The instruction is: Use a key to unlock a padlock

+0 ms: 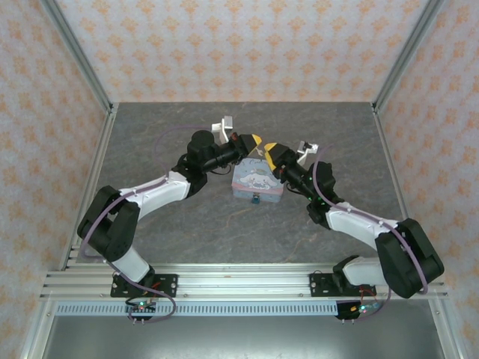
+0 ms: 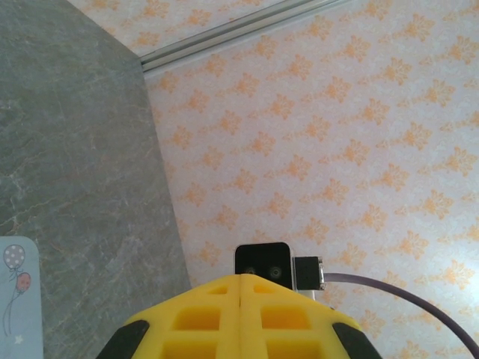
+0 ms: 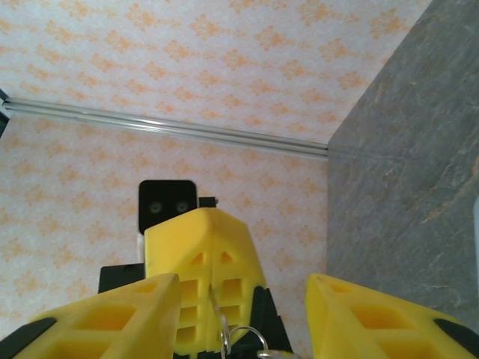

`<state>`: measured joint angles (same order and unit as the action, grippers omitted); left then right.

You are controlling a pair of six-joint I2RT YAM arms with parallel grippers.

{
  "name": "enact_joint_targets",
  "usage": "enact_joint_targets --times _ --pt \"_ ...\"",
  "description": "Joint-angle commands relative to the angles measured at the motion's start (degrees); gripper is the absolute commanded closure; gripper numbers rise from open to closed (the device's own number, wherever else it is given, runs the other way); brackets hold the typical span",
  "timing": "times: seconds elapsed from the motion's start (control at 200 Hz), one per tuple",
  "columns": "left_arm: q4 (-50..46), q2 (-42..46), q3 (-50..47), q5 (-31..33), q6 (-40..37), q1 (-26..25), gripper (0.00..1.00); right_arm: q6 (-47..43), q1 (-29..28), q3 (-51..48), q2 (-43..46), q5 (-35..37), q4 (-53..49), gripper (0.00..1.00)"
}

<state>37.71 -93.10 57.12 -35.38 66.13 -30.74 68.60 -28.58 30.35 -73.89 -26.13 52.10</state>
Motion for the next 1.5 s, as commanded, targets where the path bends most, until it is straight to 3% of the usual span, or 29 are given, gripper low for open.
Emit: enact_joint_targets --times 0.0,0.555,1.011,1.496 --pt "3.99 -1.14 0.03 -0.24 2.01 -0.49 1.00 0.07 -0.85 2.08 -0.37 -1.32 5.21 0.54" --pt "3.58 -2.72 1.48 0.31 3.15 -1.34 1.00 -0.04 -2.02 1.47 -2.67 -0.66 4.84 0.69" --pt "2.55 -2.45 1.24 1.46 3.04 -1.34 1.00 -0.83 -2.10 -1.76 -0.05 0.89 3.97 0.69" --pt "2.20 -2.49 1.20 1.63 3.09 -1.43 1.00 -1.19 -2.00 -1.01 -0.37 0.39 3.23 0.76"
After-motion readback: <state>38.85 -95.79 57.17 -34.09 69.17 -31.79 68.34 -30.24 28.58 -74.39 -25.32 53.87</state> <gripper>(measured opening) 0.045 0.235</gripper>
